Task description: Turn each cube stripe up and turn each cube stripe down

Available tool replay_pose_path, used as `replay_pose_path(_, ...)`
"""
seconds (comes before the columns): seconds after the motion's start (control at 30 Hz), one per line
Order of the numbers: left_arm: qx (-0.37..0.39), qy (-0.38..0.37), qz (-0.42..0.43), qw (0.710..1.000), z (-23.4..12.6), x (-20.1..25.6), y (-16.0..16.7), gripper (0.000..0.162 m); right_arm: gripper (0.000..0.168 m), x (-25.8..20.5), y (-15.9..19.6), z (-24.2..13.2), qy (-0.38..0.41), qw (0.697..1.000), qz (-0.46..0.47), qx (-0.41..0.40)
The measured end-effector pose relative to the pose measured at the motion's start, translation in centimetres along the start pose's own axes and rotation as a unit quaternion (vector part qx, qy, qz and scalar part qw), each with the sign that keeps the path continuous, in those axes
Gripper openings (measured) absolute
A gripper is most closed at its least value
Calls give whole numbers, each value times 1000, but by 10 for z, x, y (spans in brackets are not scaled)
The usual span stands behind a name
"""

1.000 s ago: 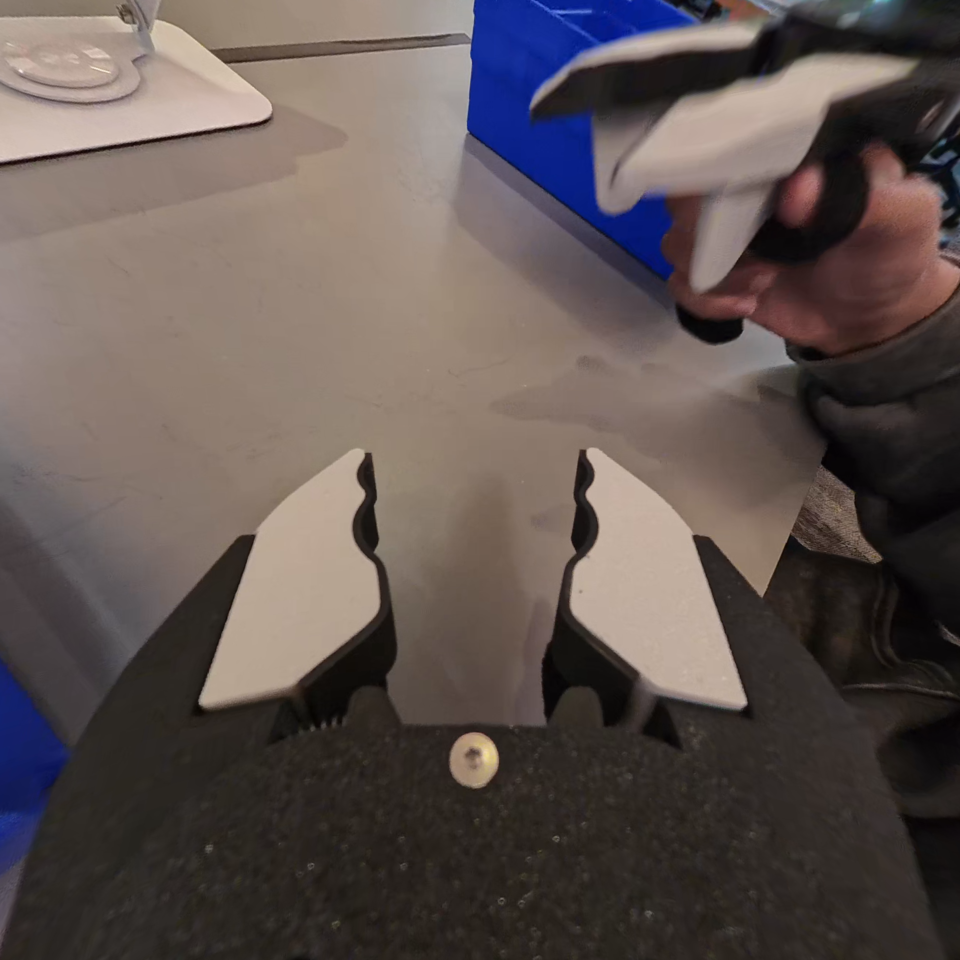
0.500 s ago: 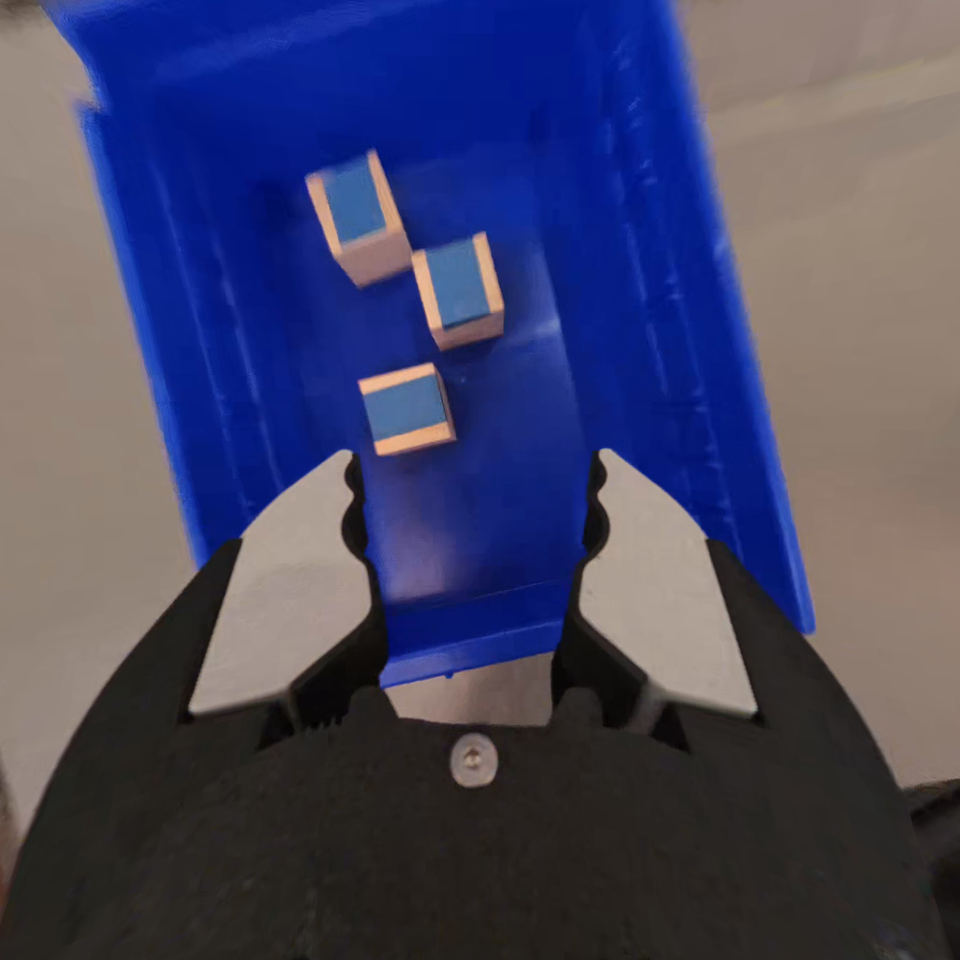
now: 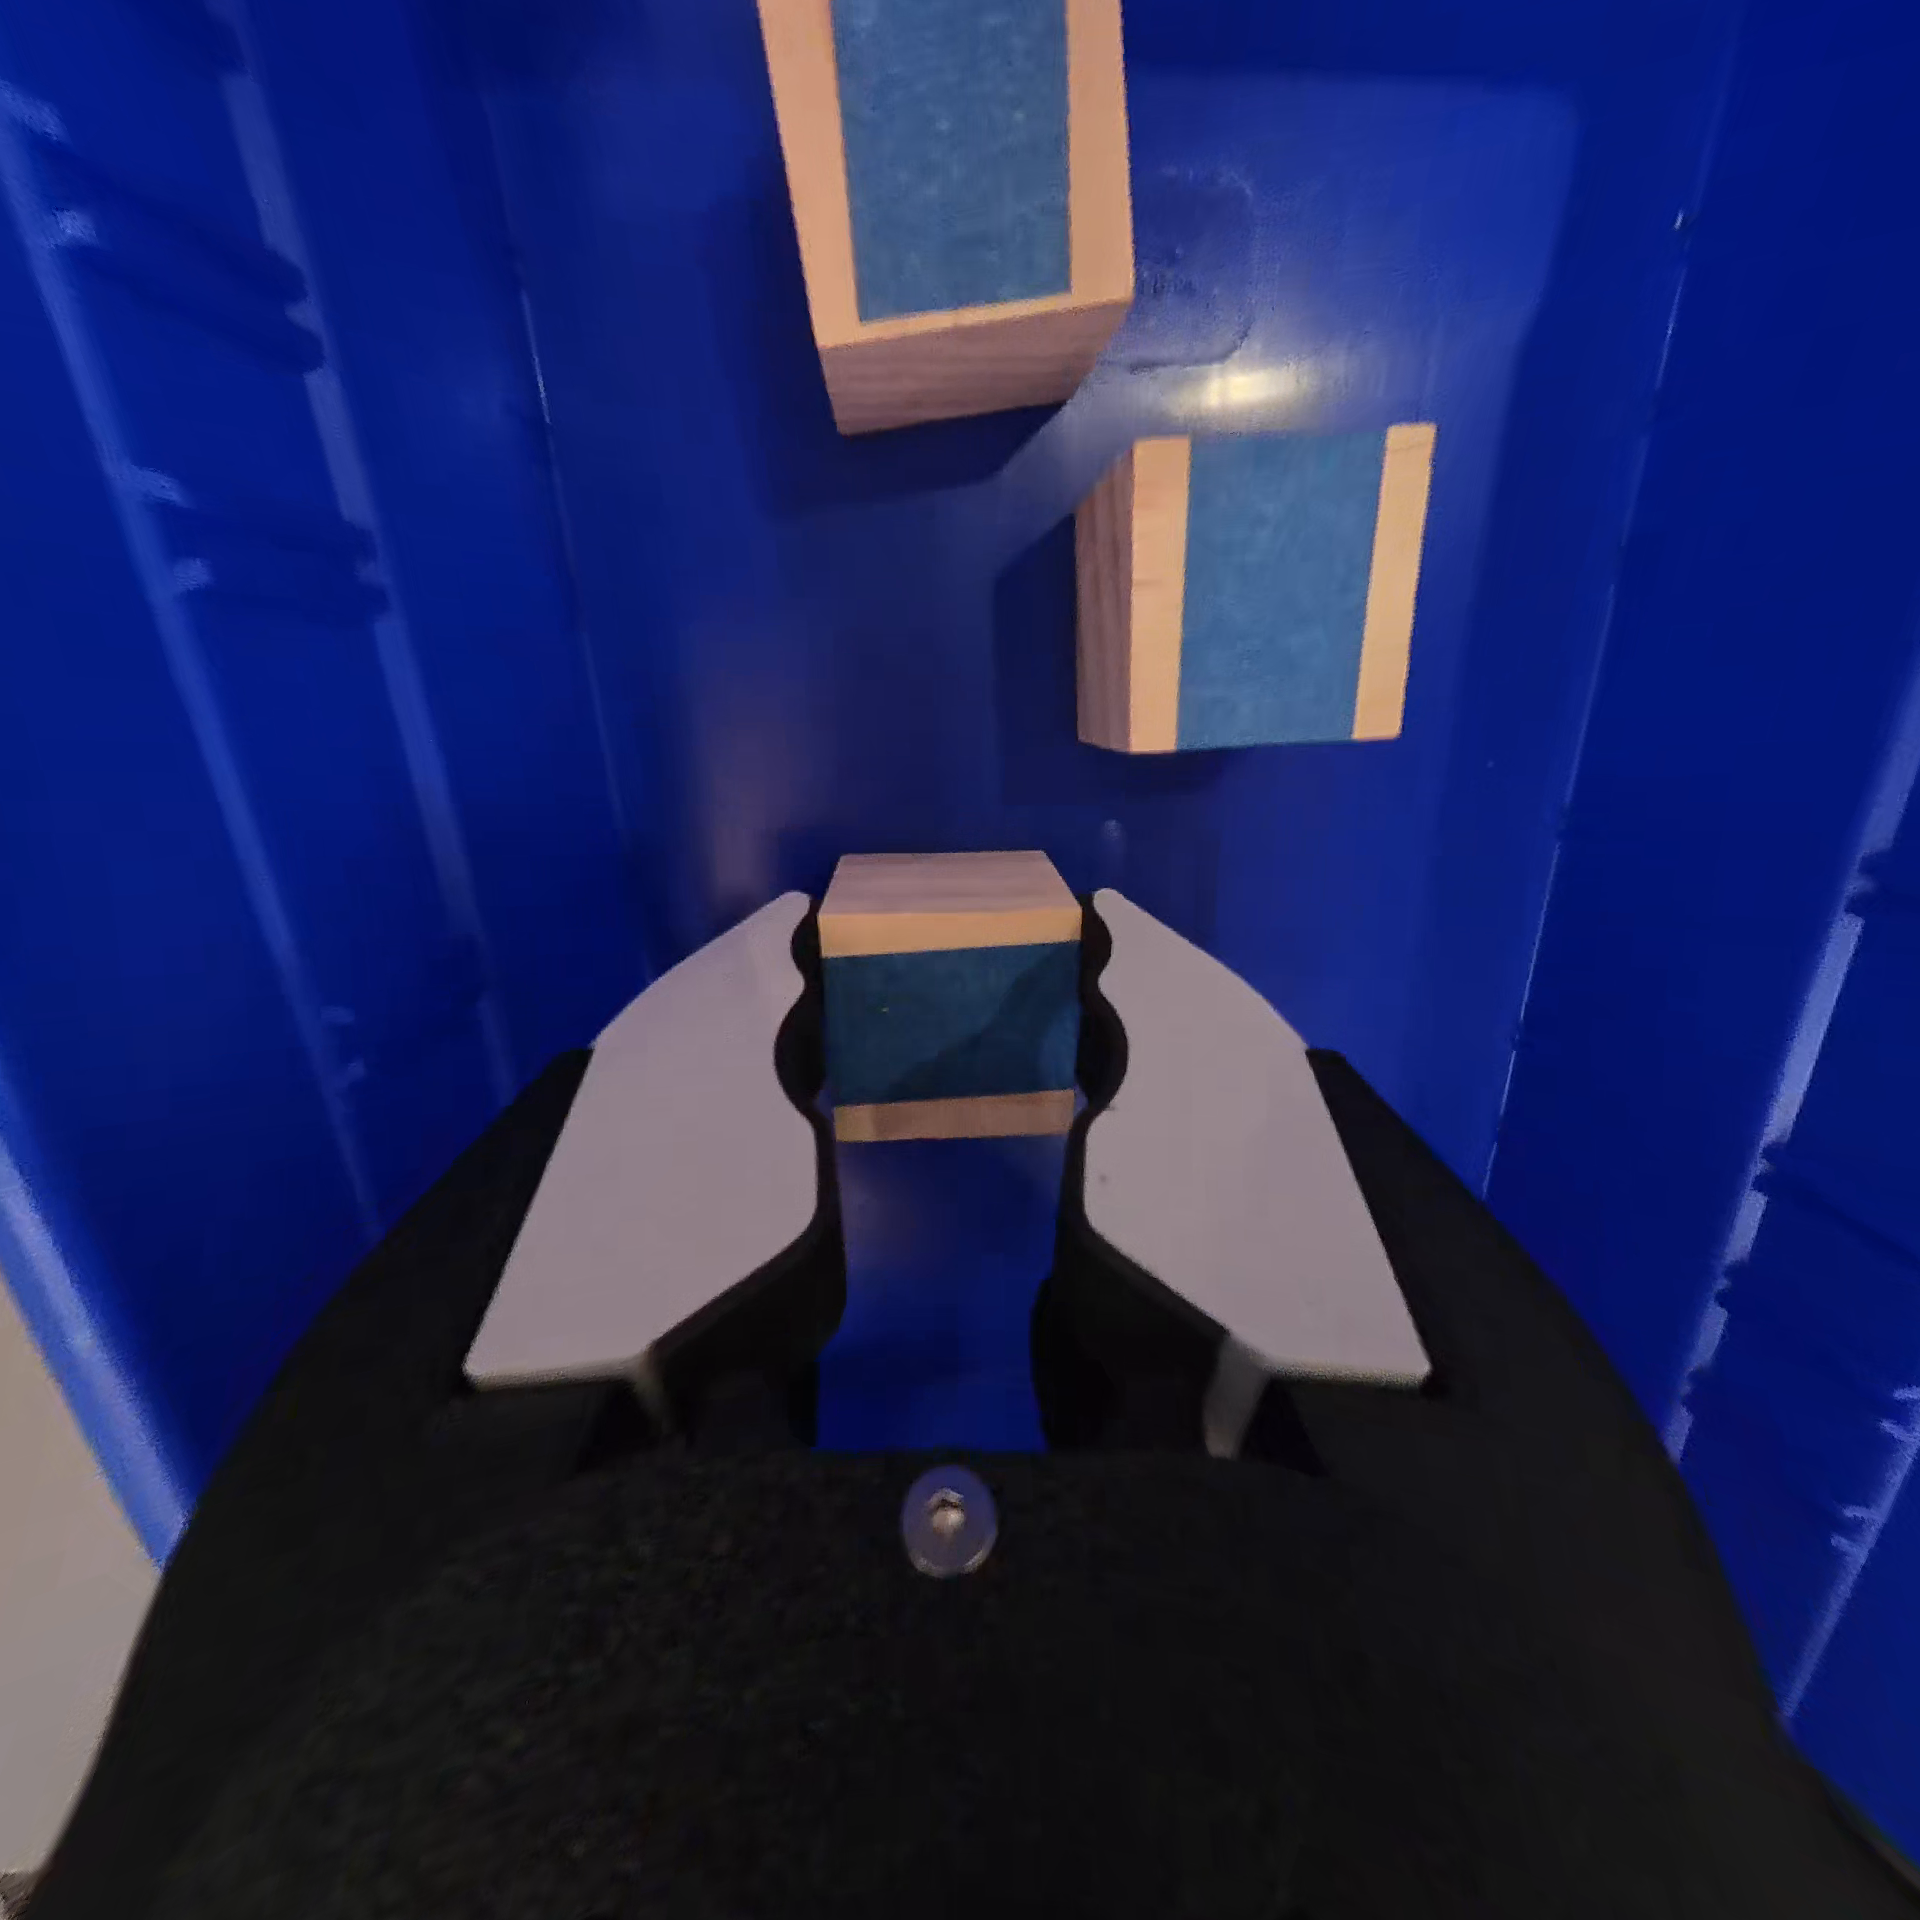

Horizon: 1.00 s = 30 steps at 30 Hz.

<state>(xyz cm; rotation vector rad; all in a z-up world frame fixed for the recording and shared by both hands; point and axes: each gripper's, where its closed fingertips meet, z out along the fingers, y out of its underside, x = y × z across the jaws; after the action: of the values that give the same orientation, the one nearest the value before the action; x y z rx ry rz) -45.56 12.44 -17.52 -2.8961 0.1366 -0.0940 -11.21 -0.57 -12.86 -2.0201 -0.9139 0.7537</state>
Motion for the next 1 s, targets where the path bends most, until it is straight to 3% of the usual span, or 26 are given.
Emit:
replay_pose_path(0.17,44,17,4,999,-16,2,0,45,57,8,-2,-6,16,1000,2,1)
replay_pose_path(0.3,128,134,1,983,-53,30,-13,45,57,23,-10,-17,13,996,83,28)
replay_pose_path(0.4,204,285,20,936,-94,85,-24,44,64,20,-13,-22,-65,979,189,39)
replay_pose_path(0.53,260,429,52,864,-145,162,-29,44,66,6,-35,-33,-174,939,284,86)
replay_pose_path(0.67,236,563,81,788,-171,250,-11,44,69,-3,-61,-48,-204,918,304,154)
replay_pose_path(0.83,197,661,76,720,-170,328,13,44,72,-13,-78,-56,-244,887,336,204)
replay_pose_path(0.93,176,689,76,699,-163,357,26,44,71,-16,-78,-50,-243,887,333,206)
replay_pose_path(1.0,165,676,82,713,-150,368,33,44,66,-16,-79,-49,-246,884,334,214)
